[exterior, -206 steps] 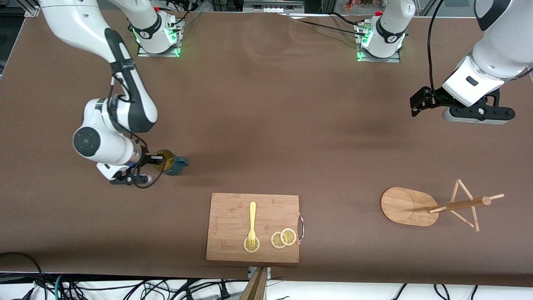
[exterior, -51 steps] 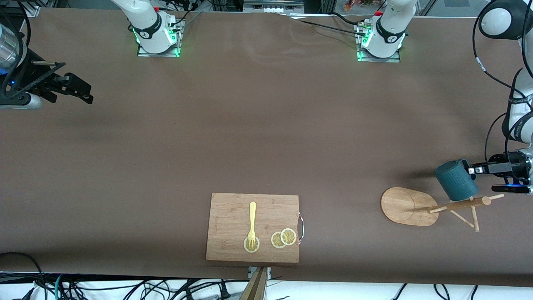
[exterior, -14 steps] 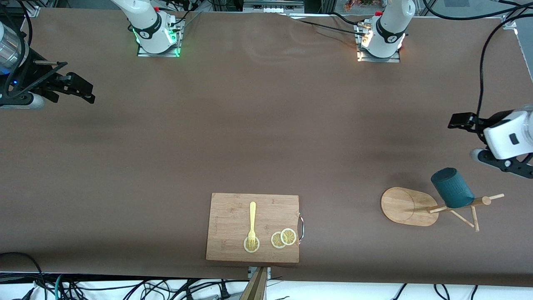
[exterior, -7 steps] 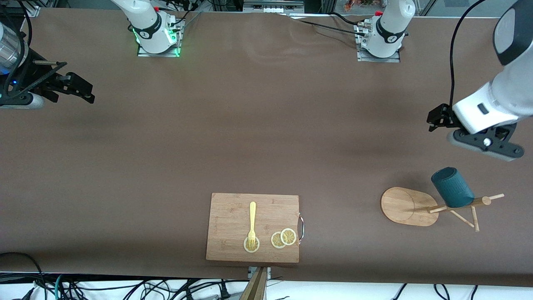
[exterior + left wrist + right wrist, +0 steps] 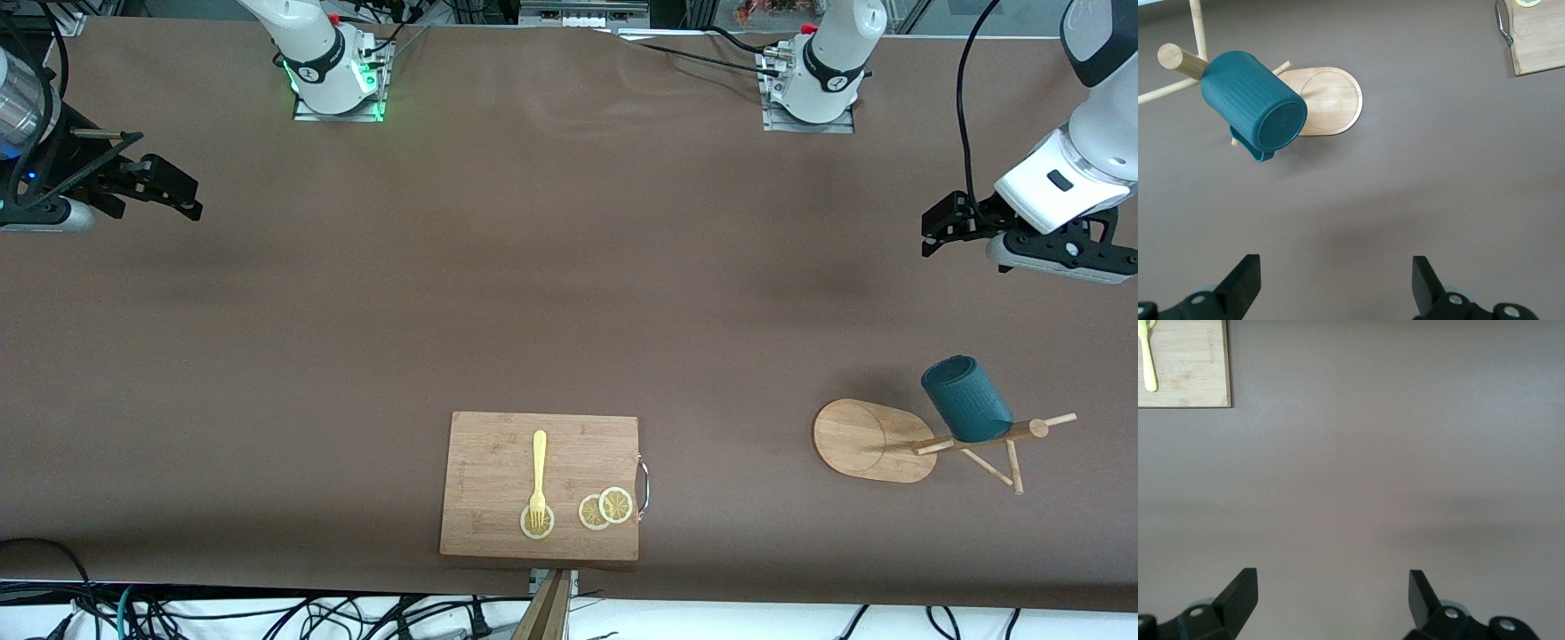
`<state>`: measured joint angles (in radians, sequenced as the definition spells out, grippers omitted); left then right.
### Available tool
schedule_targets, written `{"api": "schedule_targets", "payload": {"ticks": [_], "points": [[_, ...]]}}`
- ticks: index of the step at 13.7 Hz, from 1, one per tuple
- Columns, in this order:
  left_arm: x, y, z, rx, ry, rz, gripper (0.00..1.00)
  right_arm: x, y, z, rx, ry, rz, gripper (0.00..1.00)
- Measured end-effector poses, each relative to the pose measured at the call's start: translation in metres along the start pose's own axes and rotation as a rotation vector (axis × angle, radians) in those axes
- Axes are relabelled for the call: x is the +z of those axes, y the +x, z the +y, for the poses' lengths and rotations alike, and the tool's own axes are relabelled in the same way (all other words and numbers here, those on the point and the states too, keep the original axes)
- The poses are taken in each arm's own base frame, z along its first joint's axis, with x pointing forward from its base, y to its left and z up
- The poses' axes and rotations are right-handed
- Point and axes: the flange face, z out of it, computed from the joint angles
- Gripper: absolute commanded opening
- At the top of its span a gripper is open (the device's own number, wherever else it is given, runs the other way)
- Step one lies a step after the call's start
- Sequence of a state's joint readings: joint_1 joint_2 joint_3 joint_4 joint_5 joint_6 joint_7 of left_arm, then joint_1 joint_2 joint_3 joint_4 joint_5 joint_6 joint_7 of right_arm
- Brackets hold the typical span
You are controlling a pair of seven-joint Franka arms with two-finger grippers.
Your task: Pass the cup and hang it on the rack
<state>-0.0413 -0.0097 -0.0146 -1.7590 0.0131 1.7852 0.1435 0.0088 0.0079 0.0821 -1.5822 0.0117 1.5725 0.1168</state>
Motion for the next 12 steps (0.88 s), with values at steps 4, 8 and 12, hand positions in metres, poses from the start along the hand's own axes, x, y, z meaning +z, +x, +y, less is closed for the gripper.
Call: {"api": "schedule_targets", "payload": {"ticks": [4, 8, 12], "points": [[0.0025, 0.0018, 0.0032, 0.001, -0.001, -0.002, 1.0, 0.0, 0.0, 0.0, 0.0, 0.0, 0.0, 1.0], [0.0022, 0.0032, 0.0068, 0.004, -0.001, -0.001, 1.0, 0.0, 0.0, 0.0, 0.0, 0.0, 0.0, 1.0], [0.0034, 0.0097, 0.0034, -0.001, -0.002, -0.006, 1.0, 0.0, 0.0, 0.0, 0.0, 0.0, 0.0, 1.0]]}}
